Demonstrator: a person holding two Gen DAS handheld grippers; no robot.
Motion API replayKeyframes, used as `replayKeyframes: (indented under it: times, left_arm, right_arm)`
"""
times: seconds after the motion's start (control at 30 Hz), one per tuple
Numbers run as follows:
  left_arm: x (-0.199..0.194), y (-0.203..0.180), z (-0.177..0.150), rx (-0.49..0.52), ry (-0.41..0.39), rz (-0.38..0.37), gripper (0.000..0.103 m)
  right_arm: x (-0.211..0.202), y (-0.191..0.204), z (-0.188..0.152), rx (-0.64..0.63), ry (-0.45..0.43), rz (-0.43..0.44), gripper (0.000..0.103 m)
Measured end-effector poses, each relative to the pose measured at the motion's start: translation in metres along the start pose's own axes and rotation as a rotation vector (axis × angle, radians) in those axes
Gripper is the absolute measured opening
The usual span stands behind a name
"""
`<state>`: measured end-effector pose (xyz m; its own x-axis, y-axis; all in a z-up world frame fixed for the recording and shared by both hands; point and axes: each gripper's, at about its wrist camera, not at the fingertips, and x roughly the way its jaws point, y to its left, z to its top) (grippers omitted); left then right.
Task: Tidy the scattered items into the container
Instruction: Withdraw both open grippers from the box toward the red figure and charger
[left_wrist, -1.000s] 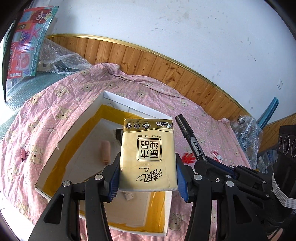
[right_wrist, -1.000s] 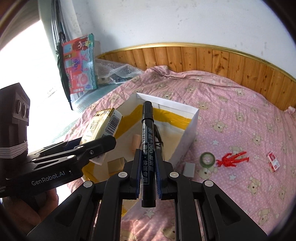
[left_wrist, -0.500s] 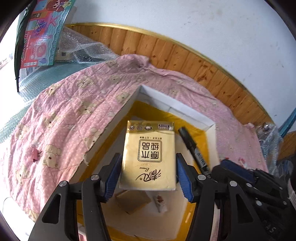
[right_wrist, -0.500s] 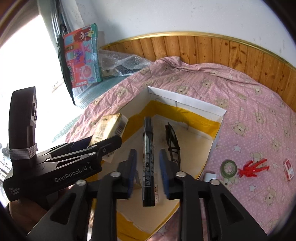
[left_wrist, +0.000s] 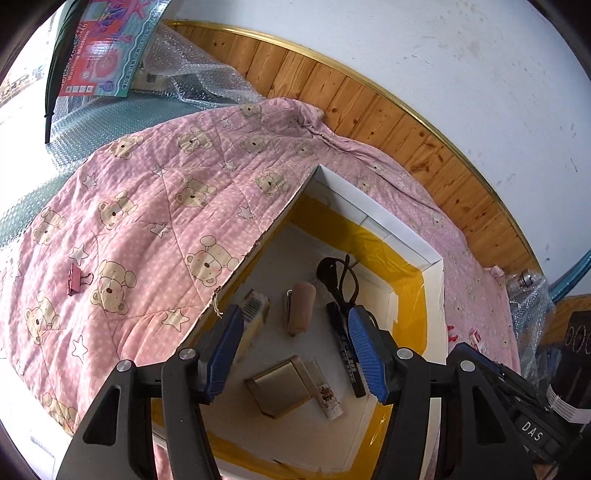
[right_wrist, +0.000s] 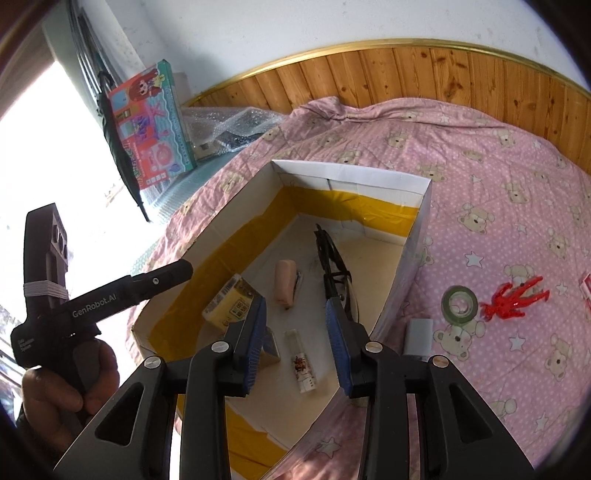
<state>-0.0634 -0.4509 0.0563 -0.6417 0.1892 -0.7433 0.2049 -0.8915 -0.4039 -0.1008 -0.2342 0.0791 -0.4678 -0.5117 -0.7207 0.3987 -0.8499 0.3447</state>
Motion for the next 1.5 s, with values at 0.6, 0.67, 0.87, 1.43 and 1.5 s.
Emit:
replayKeyframes:
  times: [0.6, 0.67, 0.87, 1.43, 1.5]
  left_arm:
    - [-0.019, -0.046, -0.021, 0.092, -0.009, -0.016, 0.061]
    - [-0.022, -0.049, -0.023, 0.097, -0.011, -0.016, 0.061]
    - [-0.029, -0.060, -0.029, 0.120, -0.018, -0.013, 0.061]
    - [-0.045, -0.091, -0.046, 0.177, -0.024, -0.031, 0.061]
    - [-0.047, -0.094, -0.048, 0.184, -0.025, -0.032, 0.061]
  right_arm:
    - [-0.028, -0.001, -0.015, 0.012, -0.030, 0.030, 0.037]
    - [-0.032, -0.001, -0.016, 0.012, -0.036, 0.032, 0.037]
    - [-0.042, -0.002, -0.021, 0.016, -0.049, 0.041, 0.037]
    - [-0.069, -0.005, -0.033, 0.027, -0.082, 0.050, 0.037]
    - [-0.072, -0.006, -0.034, 0.030, -0.087, 0.050, 0.037]
